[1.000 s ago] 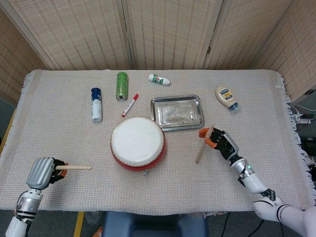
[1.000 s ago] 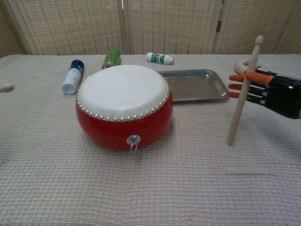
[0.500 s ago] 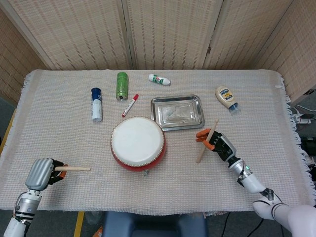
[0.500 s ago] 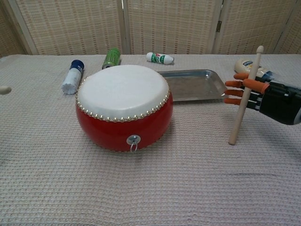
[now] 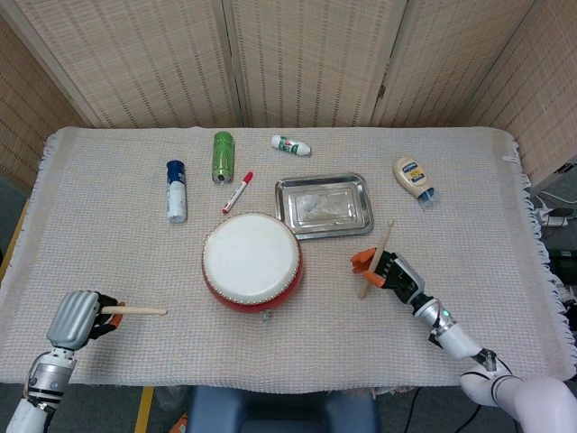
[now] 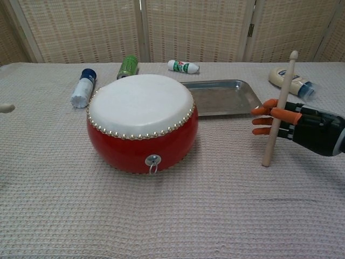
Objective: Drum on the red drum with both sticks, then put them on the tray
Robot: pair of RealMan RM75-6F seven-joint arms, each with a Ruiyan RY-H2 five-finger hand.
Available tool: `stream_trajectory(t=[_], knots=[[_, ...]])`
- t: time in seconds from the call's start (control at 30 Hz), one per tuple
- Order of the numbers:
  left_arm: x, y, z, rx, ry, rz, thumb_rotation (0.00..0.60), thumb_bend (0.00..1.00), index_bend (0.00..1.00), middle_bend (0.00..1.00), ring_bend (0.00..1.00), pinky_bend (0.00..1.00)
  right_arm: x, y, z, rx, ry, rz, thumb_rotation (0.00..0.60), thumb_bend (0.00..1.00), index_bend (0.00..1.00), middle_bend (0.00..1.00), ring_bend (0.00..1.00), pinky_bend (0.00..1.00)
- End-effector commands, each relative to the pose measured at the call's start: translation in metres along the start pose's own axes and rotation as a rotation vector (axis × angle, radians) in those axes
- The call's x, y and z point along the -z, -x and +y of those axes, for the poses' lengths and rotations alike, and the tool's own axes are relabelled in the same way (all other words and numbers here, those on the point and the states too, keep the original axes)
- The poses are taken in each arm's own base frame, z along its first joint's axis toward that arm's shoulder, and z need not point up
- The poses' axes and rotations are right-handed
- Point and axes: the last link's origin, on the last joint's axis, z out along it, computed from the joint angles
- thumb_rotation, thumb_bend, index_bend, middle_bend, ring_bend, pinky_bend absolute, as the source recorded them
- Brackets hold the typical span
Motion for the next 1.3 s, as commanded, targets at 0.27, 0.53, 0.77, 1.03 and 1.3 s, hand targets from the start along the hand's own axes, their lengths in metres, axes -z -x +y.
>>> stream_trajectory(t=[0.27,0.53,0.77,1.03,1.3], knots=[[0.0,0.001,0.003,-0.007,0.007,-0.016,0.6,0.52,1.0,1.0,1.0,1.0,-0.003,0.007,0.01,0.037,0.03,-0.021,0.6,0.11,0.59,0.45,0.36,0.39],[0.0,0.002,0.002,-0.009,0.005,-0.022,0.6,0.52,1.0,1.0,1.0,1.0,-0.004,0.013,0.019,0.063,0.058,-0.03,0.6,0.11,0.68,0.5,0.4,0.45],[0.0,0.003,0.001,-0.006,0.005,-0.028,0.6,0.52,1.0,1.0,1.0,1.0,-0.009,0.017,0.024,0.083,0.071,-0.029,0.6,0.11,0.82,0.64,0.54,0.57],[0.0,0.005,-0.001,-0.001,0.001,-0.035,0.6,0.52,1.0,1.0,1.0,1.0,-0.015,0.022,0.025,0.088,0.046,-0.012,0.6,0.24,1.0,0.93,0.89,0.87],[-0.001,0.005,-0.004,0.001,-0.007,-0.039,0.6,0.52,1.0,1.0,1.0,1.0,-0.017,0.019,0.009,0.138,-0.005,0.013,0.6,0.55,1.0,1.0,1.0,1.0]])
